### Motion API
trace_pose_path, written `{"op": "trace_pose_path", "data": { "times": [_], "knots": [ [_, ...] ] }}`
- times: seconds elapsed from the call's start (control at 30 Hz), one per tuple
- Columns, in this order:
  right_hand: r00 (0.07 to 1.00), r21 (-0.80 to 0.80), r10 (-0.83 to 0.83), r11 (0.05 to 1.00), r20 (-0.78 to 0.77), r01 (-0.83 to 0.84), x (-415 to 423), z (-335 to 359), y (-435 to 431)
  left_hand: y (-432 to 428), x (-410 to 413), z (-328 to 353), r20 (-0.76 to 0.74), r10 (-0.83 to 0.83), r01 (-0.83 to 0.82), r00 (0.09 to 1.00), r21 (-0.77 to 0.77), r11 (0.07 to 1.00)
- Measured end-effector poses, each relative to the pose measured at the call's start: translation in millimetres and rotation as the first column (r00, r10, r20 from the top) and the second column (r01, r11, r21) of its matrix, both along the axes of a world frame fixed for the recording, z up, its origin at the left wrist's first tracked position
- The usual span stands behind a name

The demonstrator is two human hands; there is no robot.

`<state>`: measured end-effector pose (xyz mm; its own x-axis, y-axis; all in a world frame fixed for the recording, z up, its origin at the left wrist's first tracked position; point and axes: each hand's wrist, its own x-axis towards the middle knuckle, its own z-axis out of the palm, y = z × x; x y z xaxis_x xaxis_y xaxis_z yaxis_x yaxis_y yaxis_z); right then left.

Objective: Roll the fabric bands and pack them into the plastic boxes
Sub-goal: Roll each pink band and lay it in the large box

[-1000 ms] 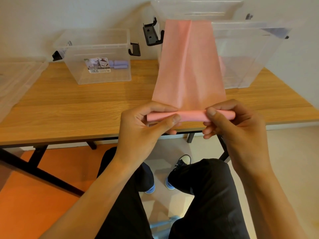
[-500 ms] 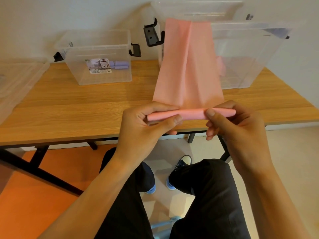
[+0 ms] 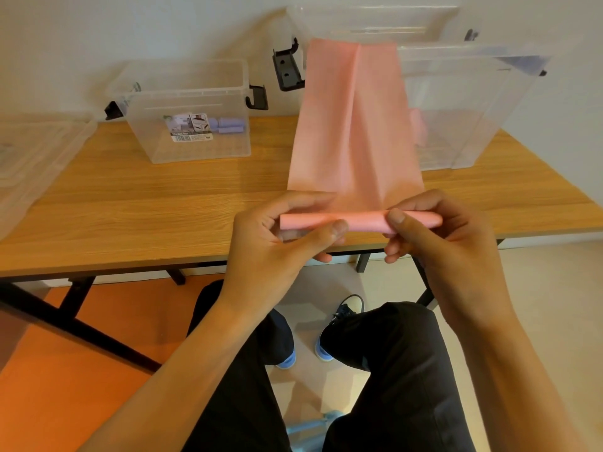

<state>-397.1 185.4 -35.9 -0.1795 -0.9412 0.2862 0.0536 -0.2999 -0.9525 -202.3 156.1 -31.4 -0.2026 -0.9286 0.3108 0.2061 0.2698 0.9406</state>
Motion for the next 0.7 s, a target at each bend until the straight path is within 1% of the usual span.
{"op": "trace_pose_path", "data": {
  "times": [0.1,0.27,0.33,0.43,0.6,0.7],
  "knots": [
    [1.000,0.011,-0.006,1.000,-0.008,0.006,-0.1,4.0,1.9,-1.5,-1.6,1.1,0.001,0.010,-0.010,1.000,-0.038,0.999],
    [0.999,0.012,0.026,1.000,-0.024,-0.025,-0.6,7.6,0.8,-1.1,-3.6,1.6,0.017,0.046,-0.046,0.999,-0.017,0.999],
    [1.000,-0.003,0.003,1.000,-0.019,-0.003,-1.2,6.8,0.5,-1.3,-3.7,1.1,0.025,0.050,-0.050,0.998,-0.008,0.999],
    [0.999,-0.011,-0.042,0.999,-0.018,0.042,-2.2,6.6,1.9,-0.7,-2.7,2.4,0.004,0.002,-0.002,1.000,0.000,1.000],
    [0.995,-0.033,-0.087,0.996,-0.048,0.086,-1.2,10.0,9.6,-0.2,-2.4,0.6,0.011,-0.016,0.016,1.000,-0.041,0.999],
    [0.996,-0.019,-0.069,0.997,-0.057,0.068,-1.3,10.6,12.0,3.5,-2.4,0.3,-0.006,0.005,-0.005,1.000,-0.037,0.999]
  ]
}}
